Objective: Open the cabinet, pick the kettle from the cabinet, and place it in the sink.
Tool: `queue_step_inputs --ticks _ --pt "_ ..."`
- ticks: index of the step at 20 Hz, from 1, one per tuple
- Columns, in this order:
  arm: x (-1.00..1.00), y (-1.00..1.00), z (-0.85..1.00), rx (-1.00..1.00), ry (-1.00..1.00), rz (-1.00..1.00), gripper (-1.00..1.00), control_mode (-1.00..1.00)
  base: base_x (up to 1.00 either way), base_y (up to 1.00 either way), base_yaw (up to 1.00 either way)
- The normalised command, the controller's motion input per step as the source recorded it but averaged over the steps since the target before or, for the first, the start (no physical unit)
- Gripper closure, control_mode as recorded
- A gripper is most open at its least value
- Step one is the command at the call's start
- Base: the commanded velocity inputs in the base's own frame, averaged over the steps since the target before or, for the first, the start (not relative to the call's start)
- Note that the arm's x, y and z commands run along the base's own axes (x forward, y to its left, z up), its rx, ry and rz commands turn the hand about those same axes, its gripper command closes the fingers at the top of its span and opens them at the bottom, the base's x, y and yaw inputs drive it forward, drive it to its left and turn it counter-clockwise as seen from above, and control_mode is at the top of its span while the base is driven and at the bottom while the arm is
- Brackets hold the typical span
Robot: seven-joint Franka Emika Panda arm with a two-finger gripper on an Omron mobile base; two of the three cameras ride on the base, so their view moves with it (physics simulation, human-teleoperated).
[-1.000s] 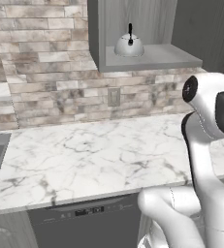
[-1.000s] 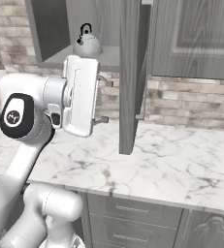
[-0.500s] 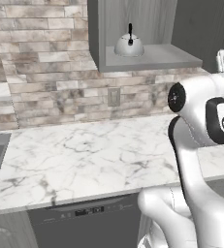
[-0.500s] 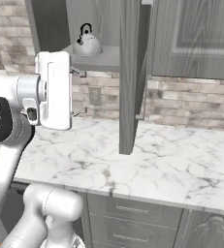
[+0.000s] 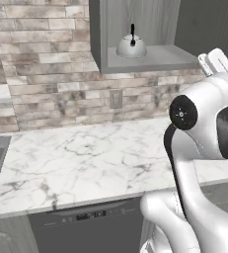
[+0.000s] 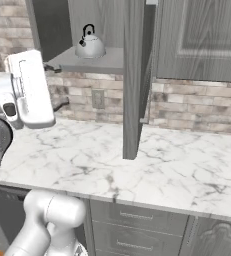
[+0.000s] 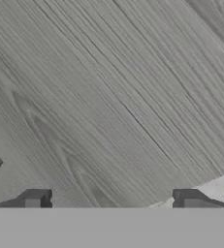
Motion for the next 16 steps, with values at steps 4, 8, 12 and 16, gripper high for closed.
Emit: queue_step_inputs --ticks 4,8,12,16 --pt "-0.04 0.39 0.15 -0.12 0.29 0.27 -1.0 -1.0 0.0 0.0 0.0" --pt "-0.01 0.3 0.18 -0.13 0.28 0.28 -1.0 -1.0 0.0 0.0 0.0" --pt "-0.03 0.26 0.18 -0.13 0.28 0.26 -1.0 -1.0 0.0 0.0 0.0" --pt "0.01 0.3 0.13 -0.12 0.18 0.29 -1.0 -1.0 0.0 0.0 0.0"
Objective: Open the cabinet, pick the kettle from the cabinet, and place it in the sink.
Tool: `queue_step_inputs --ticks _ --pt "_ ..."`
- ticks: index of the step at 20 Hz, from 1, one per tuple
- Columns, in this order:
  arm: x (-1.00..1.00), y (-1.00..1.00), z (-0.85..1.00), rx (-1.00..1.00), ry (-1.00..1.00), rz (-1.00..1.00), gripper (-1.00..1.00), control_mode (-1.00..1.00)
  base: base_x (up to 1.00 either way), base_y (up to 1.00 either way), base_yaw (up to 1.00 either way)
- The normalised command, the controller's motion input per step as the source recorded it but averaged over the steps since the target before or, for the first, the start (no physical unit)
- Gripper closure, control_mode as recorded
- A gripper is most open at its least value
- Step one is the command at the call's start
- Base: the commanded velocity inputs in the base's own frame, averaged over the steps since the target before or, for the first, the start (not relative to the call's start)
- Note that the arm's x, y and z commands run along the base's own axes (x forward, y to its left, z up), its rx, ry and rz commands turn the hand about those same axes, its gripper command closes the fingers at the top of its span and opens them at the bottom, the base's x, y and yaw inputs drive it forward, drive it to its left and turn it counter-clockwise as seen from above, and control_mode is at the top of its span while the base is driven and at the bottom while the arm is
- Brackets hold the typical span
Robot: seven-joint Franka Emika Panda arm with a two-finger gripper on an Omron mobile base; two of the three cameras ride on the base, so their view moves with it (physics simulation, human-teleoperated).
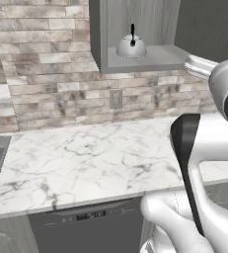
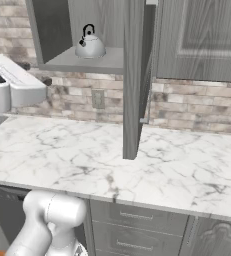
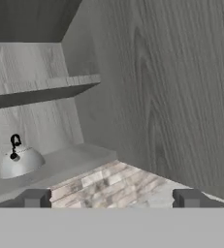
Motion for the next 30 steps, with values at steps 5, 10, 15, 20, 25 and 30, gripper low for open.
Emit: queue_step_inputs --ticks 5,10,15,20,25,30 --pt "0.19 0.1 0.04 -0.08 0.07 0.29 -1.0 -1.0 0.0 0.0 0.0" --pt "0.26 -0.03 0.03 -0.02 0.03 0.24 -1.0 -1.0 0.0 0.0 0.0" --pt "0.36 0.01 0.01 0.0 0.0 0.25 -1.0 -1.0 0.0 0.0 0.0" --pt "0.35 0.0 0.12 0.01 0.02 0.29 -1.0 -1.0 0.0 0.0 0.0" --pt "0.31 0.08 0.22 0.06 0.15 0.27 -1.0 -1.0 0.0 0.0 0.0" --pt "0.29 0.12 0.15 0.02 0.16 0.2 -1.0 -1.0 0.0 0.0 0.0"
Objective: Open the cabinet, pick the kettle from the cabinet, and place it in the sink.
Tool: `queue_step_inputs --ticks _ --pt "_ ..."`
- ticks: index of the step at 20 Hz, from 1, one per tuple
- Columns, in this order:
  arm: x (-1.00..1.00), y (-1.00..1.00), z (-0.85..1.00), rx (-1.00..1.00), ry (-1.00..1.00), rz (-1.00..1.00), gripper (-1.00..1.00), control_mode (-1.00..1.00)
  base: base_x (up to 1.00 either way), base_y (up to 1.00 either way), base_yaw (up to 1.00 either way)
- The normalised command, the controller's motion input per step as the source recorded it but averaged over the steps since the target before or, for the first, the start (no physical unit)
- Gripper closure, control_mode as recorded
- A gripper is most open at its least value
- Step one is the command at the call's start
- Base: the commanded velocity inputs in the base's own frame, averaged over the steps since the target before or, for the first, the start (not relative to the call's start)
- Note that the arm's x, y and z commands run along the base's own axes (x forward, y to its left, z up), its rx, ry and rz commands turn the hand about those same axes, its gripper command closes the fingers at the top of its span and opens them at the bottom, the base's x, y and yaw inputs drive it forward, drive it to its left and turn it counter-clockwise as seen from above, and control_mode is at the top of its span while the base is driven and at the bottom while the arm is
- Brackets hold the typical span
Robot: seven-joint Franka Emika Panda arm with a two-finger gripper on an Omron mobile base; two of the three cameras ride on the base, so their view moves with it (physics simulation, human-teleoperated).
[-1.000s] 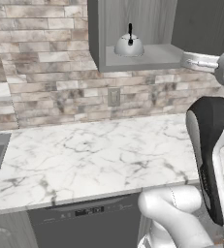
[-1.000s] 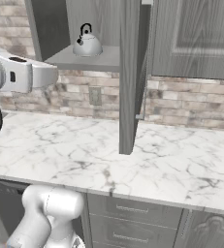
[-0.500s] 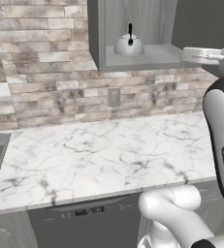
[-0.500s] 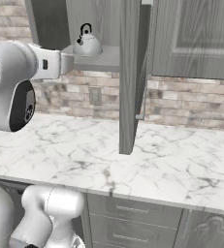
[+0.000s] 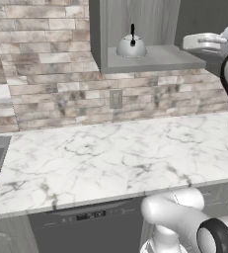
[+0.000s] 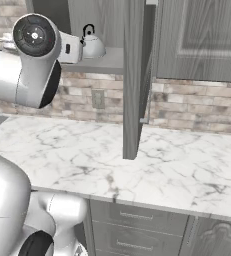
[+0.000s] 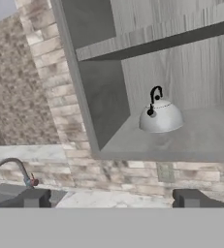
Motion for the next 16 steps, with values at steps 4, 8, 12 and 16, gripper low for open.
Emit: queue_step_inputs --ticks 4,8,12,16 --pt "0.29 0.13 0.02 0.0 0.02 0.06 -1.0 -1.0 0.0 0.0 0.0" --pt "0.26 0.05 -0.11 0.0 -0.02 0.0 -1.0 -1.0 0.0 0.0 0.0" --pt "0.3 0.09 -0.17 0.0 -0.06 0.0 -1.0 -1.0 0.0 0.0 0.0" --pt "0.4 0.09 -0.13 0.0 -0.05 0.0 -1.0 -1.0 0.0 0.0 0.0"
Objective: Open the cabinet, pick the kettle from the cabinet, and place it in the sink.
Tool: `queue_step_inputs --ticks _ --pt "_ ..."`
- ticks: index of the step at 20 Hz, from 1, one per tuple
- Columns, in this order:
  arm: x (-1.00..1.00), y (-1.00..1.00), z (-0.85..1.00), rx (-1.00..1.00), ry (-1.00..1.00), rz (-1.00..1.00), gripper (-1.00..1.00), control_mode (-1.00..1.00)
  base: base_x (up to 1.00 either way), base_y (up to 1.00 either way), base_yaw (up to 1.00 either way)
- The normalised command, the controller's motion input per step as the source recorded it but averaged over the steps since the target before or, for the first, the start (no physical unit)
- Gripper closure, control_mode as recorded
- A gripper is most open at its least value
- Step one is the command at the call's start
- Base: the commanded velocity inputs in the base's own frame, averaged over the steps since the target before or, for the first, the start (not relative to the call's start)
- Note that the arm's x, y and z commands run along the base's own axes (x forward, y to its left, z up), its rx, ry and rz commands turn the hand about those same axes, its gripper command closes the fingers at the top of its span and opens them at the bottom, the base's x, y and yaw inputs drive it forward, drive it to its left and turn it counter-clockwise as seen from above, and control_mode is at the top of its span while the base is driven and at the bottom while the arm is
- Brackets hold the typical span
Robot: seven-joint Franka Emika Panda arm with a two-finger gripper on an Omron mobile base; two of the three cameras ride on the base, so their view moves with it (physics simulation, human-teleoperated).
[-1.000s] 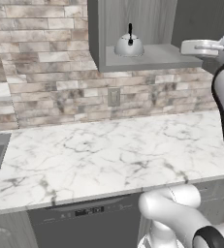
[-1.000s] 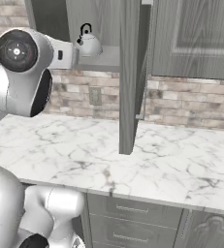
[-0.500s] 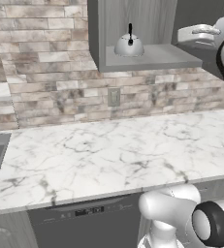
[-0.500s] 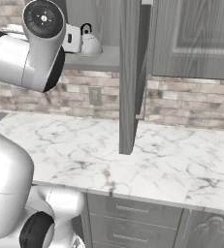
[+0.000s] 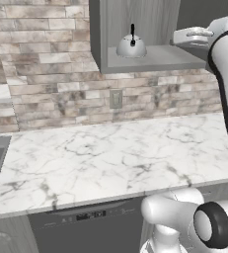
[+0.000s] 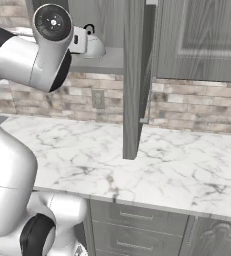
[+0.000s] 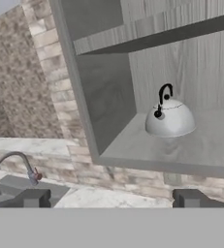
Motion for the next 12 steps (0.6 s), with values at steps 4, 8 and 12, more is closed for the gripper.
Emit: queue_step_inputs --ticks 4,8,12 --pt "0.43 0.09 -0.02 -0.03 -0.03 -0.01 -1.0 -1.0 0.0 0.0 0.0" --pt "0.41 0.01 0.02 -0.01 0.0 -0.01 -1.0 -1.0 0.0 0.0 0.0" --pt "0.39 0.0 0.01 -0.04 0.0 -0.01 -1.0 -1.0 0.0 0.0 0.0"
